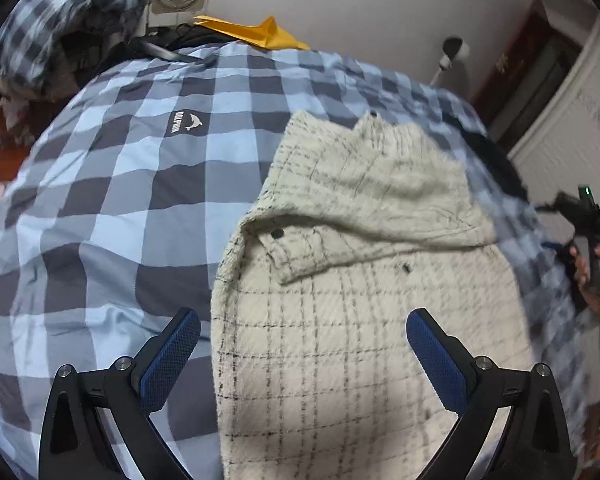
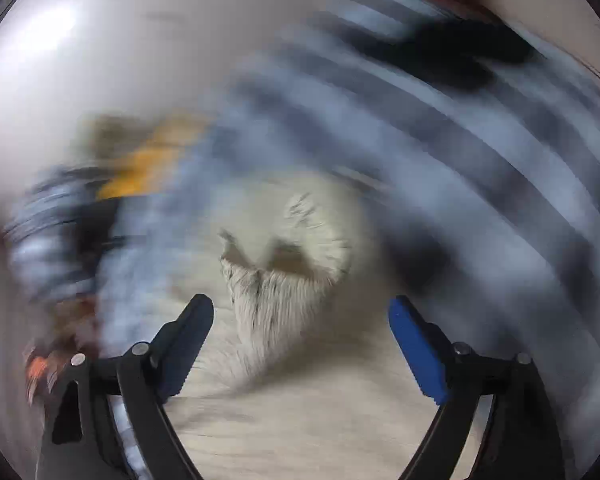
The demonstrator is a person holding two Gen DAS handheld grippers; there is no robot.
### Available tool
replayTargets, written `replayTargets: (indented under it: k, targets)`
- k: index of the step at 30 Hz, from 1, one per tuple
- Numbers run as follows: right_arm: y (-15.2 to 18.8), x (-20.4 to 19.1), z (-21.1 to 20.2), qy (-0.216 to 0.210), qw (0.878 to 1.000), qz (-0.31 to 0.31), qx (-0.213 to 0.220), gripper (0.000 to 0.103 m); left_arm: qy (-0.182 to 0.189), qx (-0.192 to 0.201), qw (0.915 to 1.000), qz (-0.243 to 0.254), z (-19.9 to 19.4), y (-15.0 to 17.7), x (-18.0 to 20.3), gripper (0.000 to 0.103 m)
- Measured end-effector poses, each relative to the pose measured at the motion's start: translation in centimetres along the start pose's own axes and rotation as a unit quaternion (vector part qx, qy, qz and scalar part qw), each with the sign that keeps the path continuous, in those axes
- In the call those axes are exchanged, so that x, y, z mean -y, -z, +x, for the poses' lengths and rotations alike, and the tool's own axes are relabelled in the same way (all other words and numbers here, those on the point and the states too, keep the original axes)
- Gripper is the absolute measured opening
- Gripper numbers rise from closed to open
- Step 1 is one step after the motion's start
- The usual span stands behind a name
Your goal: Fold small clothes
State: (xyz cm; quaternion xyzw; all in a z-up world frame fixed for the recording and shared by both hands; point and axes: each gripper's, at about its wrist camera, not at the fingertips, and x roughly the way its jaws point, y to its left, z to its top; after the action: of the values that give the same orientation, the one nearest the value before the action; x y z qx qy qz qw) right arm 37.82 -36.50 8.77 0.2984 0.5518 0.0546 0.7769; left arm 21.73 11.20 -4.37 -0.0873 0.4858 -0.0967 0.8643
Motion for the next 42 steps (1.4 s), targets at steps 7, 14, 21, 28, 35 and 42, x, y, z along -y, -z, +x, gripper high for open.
replayTargets:
  k: [7, 14, 21, 28, 35, 42]
  targets:
    - [2.5, 2.2, 0.7, 0.062, 0.997, -0.046, 0.0, 0.088, -0.073, -0.009, 0.9971, 0.019, 0.6, 0.2, 0.1, 0.103]
    - [10.8, -13.9, 4.0, -0.004, 0.97, -0.234, -0.07, 0.088, -0.103, -0.006, 0.9946, 0.015, 0.8, 0.5, -1.5, 0.103]
    - [18.6, -15.7, 1.8, -0.123, 0.975, -0.15, -0.106, 0.088, -0.166, 0.005, 0.9745, 0.151, 4.0, -2.0, 1.2, 0.103]
    - [23.0, -11.0, 0.9, -0.11, 0.972, -0.2, -0.063, 0.088, -0.183, 0.007, 0.9406, 0.286, 12.0, -6.0, 4.4, 0.103]
    - [21.0, -6.9, 1.9, -0.113, 0.98, -0.158, -0.054, 0.088, -0.256, -0.036, 0.8758, 0.408, 18.5, -7.0, 6.9, 0.096]
    - [20.2, -5.4, 1.0, -0.134, 0.981, -0.136, -0.046, 0.088, -0.267, -0.053, 0.8926, 0.36, 20.0, -8.0, 5.0, 0.03]
